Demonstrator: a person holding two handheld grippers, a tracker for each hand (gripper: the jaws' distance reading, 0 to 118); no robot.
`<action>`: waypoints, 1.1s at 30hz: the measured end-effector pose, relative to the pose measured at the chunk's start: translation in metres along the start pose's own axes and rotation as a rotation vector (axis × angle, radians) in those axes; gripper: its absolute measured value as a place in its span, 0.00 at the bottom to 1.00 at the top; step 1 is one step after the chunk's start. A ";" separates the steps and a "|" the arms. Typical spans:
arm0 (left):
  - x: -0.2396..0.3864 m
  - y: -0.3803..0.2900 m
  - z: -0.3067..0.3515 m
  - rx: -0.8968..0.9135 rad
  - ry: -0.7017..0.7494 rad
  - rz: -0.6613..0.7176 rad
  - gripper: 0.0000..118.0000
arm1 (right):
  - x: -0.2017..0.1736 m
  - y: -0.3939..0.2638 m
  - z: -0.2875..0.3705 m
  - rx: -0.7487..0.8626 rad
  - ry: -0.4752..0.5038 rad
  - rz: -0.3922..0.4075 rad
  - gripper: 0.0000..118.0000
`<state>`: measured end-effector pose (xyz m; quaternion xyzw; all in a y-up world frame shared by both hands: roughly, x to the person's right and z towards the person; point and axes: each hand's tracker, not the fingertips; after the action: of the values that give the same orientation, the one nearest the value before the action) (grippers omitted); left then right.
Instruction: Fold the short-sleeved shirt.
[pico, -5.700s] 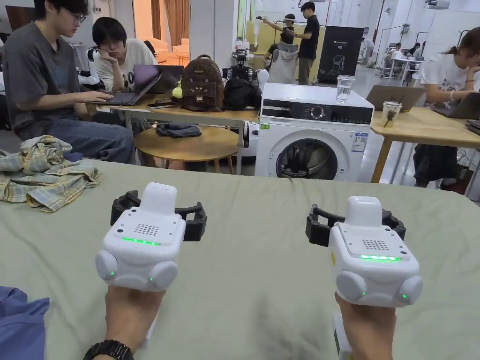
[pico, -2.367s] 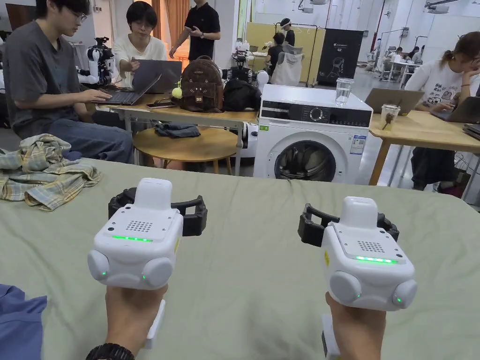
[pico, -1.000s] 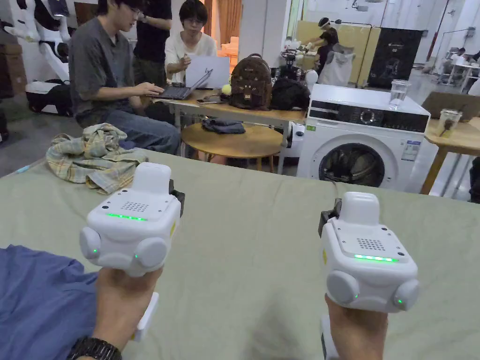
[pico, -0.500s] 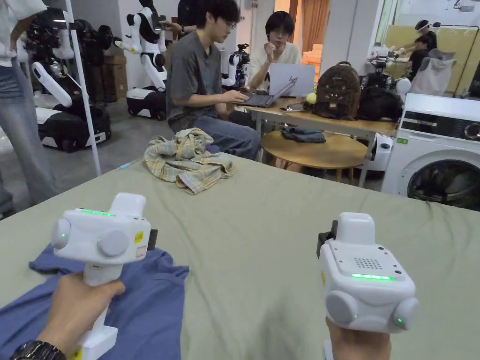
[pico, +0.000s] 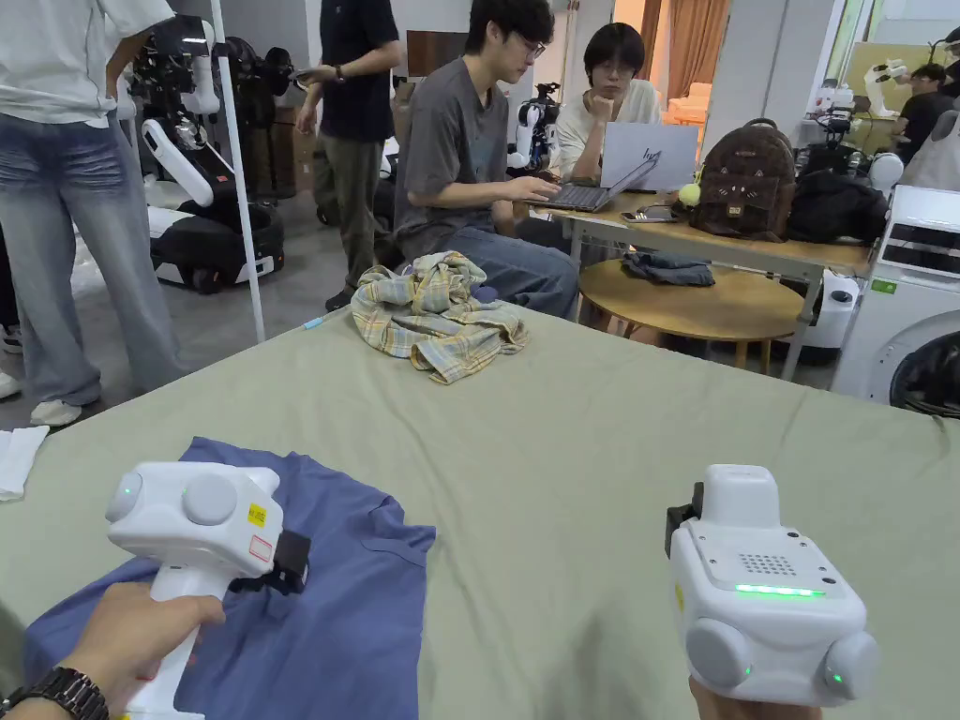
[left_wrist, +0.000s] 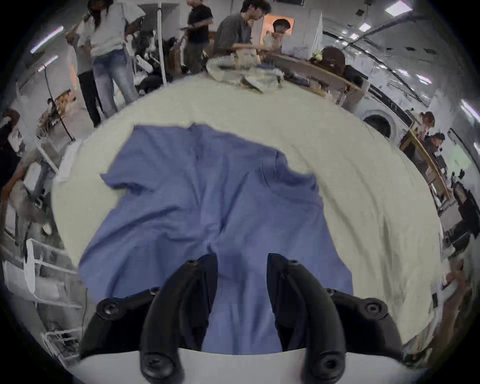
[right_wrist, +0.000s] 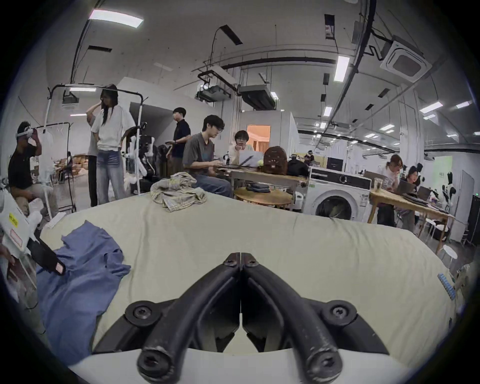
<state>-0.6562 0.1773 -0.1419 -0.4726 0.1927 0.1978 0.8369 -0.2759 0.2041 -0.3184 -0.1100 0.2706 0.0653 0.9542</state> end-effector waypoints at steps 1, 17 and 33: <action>0.001 -0.002 -0.011 -0.025 -0.029 0.002 0.31 | 0.001 -0.001 0.000 -0.004 -0.002 -0.002 0.00; 0.036 -0.032 -0.057 -0.017 0.084 -0.154 0.00 | 0.008 -0.012 0.000 -0.032 -0.017 0.018 0.00; 0.060 -0.002 0.054 0.397 -0.050 -0.143 0.00 | 0.042 -0.003 0.017 0.005 -0.061 -0.026 0.00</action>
<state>-0.5970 0.2316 -0.1450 -0.3057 0.1731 0.1076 0.9301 -0.2316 0.2082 -0.3260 -0.1089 0.2401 0.0556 0.9630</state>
